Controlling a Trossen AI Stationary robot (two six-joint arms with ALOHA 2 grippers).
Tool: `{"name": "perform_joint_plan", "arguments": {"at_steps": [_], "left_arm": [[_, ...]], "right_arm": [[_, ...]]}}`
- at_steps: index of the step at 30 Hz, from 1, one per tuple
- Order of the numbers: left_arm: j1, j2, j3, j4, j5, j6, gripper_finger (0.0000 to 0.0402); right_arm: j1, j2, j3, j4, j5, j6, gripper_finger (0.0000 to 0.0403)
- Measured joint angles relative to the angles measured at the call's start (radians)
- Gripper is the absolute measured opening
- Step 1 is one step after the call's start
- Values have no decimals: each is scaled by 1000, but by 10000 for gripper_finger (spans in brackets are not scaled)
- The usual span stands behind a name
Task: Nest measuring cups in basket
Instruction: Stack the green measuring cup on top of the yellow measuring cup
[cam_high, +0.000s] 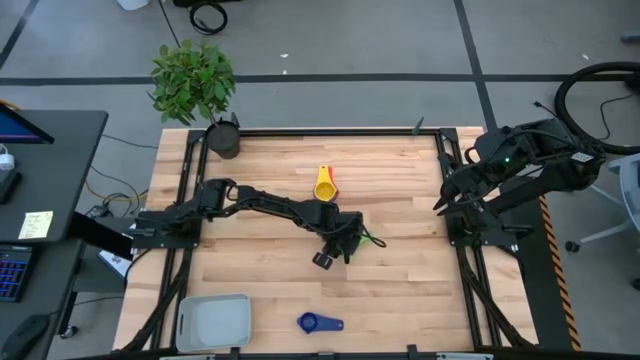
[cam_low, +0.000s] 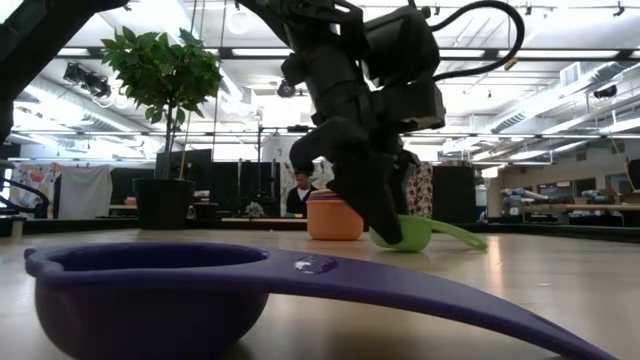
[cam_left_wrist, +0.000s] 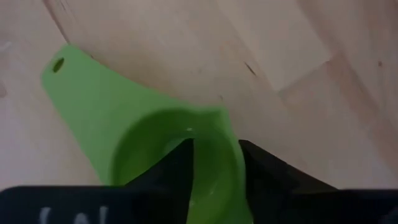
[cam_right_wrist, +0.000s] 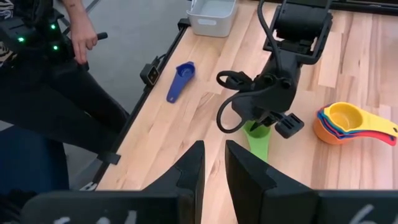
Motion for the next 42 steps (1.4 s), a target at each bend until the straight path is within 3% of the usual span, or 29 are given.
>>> {"name": "perform_joint_plan", "arguments": {"at_steps": [8, 14, 18, 24, 31, 36, 42], "left_arm": [[1, 0, 0, 10, 0, -34, 19], [15, -6, 9, 60, -2, -133, 19], [33, -7, 111, -1, -30, -235, 19], [47, -9, 374, -211, -273, -388, 19], [98, -13, 611, -516, -465, -821, 18], [130, -11, 624, -644, -462, -1055, 18], [162, -2, 601, -691, -487, -1130, 18]], "right_arm": [[0, 0, 0, 0, 0, 0, 68], [0, 0, 0, 0, 1, 0, 68], [0, 0, 0, 0, 1, 0, 68], [0, 0, 0, 0, 3, -4, 68], [0, 0, 0, 0, 14, -11, 68], [0, 0, 0, 0, 39, -14, 68], [0, 0, 0, 0, 48, -37, 68]]}}
